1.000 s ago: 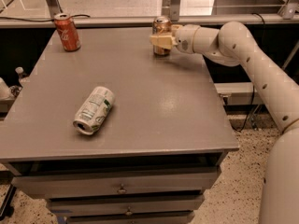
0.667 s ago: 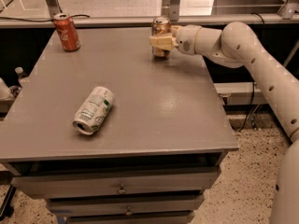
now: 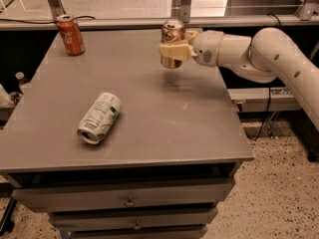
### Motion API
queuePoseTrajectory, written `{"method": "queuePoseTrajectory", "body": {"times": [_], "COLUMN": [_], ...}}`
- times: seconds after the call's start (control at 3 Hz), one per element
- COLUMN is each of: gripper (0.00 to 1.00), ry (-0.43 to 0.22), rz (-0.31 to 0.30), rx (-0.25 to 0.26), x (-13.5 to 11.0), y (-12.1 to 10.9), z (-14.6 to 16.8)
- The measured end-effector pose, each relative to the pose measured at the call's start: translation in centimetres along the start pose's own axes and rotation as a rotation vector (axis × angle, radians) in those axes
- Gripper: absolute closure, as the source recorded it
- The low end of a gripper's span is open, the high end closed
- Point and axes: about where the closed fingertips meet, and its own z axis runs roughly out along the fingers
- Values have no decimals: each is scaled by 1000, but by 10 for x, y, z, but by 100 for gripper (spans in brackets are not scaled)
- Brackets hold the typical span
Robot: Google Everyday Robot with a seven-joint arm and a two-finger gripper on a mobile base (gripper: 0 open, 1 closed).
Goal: Move orange can near 7up can
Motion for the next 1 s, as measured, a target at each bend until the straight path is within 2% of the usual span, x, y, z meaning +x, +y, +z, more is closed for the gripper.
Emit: {"method": "queuePoseTrajectory", "body": {"times": [0.33, 0.67, 1.0], "gripper": [100, 100, 100], "ry": [-15, 28, 27], "rz": [17, 77, 77], "rx": [-40, -63, -64], "x": [-8, 1, 1], "y": [44, 89, 89], "z": [-18, -37, -36]}}
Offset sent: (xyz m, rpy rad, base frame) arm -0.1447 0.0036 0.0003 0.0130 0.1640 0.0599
